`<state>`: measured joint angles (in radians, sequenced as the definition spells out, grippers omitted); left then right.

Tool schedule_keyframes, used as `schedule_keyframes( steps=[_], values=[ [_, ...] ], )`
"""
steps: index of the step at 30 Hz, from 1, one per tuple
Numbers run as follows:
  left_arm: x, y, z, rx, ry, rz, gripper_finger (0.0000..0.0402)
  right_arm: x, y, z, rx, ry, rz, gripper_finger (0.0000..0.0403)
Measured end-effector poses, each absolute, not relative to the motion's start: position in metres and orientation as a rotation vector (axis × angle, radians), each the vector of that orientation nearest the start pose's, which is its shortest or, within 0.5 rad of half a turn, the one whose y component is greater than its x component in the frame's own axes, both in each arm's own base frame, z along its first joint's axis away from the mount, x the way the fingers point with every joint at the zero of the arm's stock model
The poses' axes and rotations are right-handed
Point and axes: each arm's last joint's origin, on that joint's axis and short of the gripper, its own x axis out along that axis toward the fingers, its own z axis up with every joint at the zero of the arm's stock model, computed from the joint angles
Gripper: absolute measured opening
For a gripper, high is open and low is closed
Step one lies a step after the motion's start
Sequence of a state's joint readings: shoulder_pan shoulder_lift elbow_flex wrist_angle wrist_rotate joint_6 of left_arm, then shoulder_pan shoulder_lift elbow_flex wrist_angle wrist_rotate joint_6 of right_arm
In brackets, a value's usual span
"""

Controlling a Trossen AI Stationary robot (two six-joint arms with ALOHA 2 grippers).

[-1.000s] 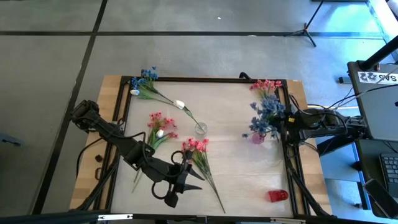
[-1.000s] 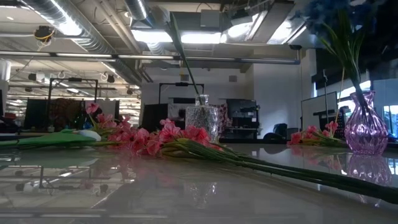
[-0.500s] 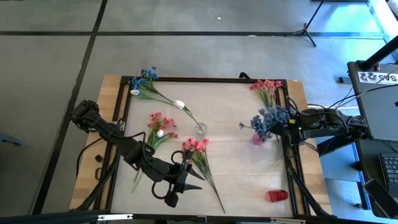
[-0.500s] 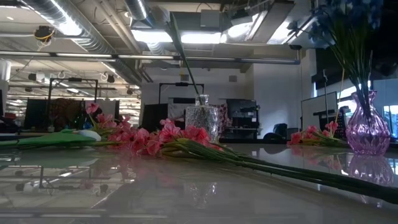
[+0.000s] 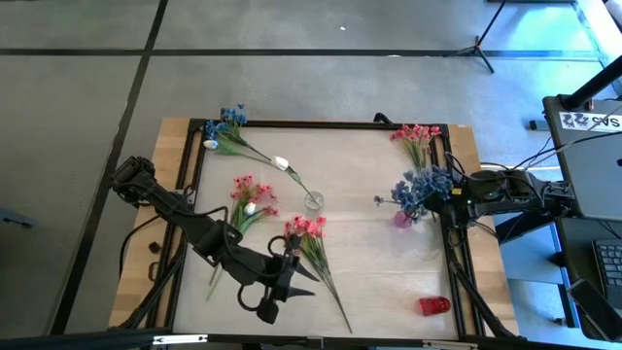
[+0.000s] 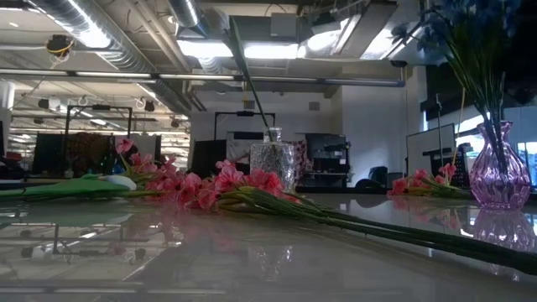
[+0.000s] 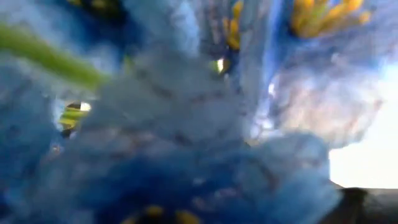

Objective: Sort flowers into vase by color
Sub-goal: Put the bottom blue flower into the purple vase

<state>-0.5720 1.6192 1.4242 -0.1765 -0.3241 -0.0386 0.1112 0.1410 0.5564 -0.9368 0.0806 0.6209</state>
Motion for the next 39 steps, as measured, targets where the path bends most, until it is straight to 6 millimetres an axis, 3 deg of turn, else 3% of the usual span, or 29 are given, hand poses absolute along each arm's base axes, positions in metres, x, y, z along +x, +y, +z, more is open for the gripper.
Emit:
schedule_keyframes(
  steps=[10, 17, 28, 34, 39],
  values=[
    [0.318, -0.194, 0.342, 0.130, 0.364, -0.236, 0.0128, 0.041, 0.005, 0.245, 0.632, 0.564, -0.054, 0.0131],
    [0.318, -0.194, 0.342, 0.130, 0.363, -0.236, 0.0128, 0.037, 0.001, 0.238, 0.549, 0.597, -0.191, 0.0131],
    [0.320, -0.194, 0.341, 0.148, 0.358, -0.237, 0.0128, 0.041, 0.003, 0.244, 0.483, 0.547, -0.100, 0.0131],
    [0.345, -0.195, 0.324, 0.164, 0.310, -0.170, 0.0134, 0.041, 0.002, 0.243, 0.480, 0.549, -0.111, 0.0131],
    [0.382, -0.186, 0.288, 0.175, 0.305, -0.081, 0.0144, 0.041, 0.002, 0.243, 0.481, 0.549, -0.111, 0.0131]
  ],
)
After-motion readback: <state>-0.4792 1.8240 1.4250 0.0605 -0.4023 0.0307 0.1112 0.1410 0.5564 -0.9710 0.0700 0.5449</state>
